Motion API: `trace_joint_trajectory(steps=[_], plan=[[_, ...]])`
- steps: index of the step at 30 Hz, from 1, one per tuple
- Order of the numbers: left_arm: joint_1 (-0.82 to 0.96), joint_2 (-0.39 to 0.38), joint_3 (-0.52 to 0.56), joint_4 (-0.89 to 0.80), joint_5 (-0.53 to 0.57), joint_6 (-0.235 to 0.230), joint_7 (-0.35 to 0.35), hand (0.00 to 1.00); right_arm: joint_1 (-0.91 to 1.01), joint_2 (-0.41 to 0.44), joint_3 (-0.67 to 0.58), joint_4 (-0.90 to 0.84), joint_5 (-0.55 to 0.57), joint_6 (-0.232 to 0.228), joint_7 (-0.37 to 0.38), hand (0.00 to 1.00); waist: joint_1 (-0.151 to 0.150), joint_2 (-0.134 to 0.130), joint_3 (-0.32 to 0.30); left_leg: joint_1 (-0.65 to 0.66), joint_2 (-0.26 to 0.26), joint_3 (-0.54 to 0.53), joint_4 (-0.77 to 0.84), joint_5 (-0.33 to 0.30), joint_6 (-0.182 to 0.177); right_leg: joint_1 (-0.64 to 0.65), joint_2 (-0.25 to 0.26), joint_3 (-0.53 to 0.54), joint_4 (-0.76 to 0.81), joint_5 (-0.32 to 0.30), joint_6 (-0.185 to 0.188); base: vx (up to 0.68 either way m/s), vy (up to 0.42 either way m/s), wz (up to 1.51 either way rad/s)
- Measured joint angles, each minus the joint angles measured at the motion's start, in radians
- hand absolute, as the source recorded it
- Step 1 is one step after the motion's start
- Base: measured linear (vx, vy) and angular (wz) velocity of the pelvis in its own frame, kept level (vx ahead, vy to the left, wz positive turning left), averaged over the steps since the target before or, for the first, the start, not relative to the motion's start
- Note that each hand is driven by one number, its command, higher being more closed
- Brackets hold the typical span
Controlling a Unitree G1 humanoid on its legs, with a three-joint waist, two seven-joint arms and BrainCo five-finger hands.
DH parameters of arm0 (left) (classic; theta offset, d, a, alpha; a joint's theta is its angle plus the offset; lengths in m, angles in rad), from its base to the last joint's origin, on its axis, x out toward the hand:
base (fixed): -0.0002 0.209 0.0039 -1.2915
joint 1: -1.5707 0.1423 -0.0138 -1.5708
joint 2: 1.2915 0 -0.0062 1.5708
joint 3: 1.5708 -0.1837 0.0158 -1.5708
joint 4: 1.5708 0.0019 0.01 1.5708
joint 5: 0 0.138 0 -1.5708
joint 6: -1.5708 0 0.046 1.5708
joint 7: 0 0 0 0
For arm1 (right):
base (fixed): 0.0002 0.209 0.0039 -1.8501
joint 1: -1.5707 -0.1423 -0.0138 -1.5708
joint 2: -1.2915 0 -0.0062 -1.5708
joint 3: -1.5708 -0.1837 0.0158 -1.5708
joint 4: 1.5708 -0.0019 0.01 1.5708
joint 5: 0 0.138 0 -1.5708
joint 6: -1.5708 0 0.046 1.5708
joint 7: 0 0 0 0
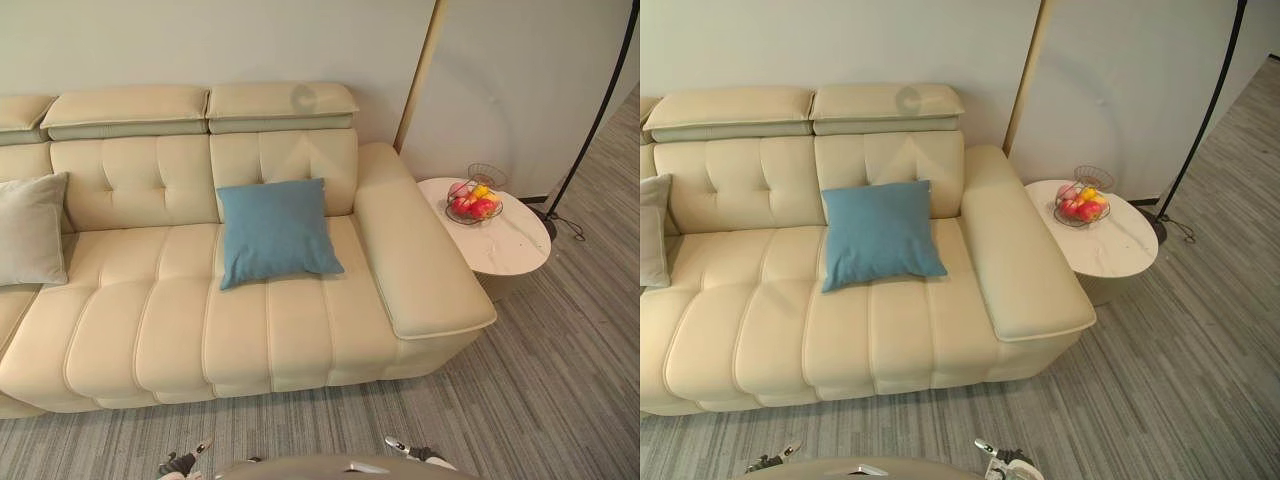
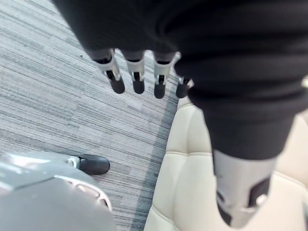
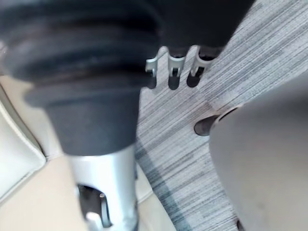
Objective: Pick up cushions and gather them together orderly.
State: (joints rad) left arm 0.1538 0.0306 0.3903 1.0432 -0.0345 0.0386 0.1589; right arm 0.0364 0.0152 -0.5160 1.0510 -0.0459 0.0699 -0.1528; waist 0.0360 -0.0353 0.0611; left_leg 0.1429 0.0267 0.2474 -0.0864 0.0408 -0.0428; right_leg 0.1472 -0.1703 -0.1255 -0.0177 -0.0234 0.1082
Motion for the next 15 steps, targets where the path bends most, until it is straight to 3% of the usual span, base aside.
trace_joint_trajectory(steps=[15], plan=[[-0.002,0.024,-0.044,0.03,-0.003,0.0,-0.039,0.0,-0.011,-0.006,-0.007,0.027,0.06,0.004,0.003,0.0,-0.004,-0.004,0.005,-0.005,0.0,-0.025,0.0,-0.002,-0.003,0.023,-0.003,-0.048,-0.021,0.01,0.015,0.0,-0.008,0.06]])
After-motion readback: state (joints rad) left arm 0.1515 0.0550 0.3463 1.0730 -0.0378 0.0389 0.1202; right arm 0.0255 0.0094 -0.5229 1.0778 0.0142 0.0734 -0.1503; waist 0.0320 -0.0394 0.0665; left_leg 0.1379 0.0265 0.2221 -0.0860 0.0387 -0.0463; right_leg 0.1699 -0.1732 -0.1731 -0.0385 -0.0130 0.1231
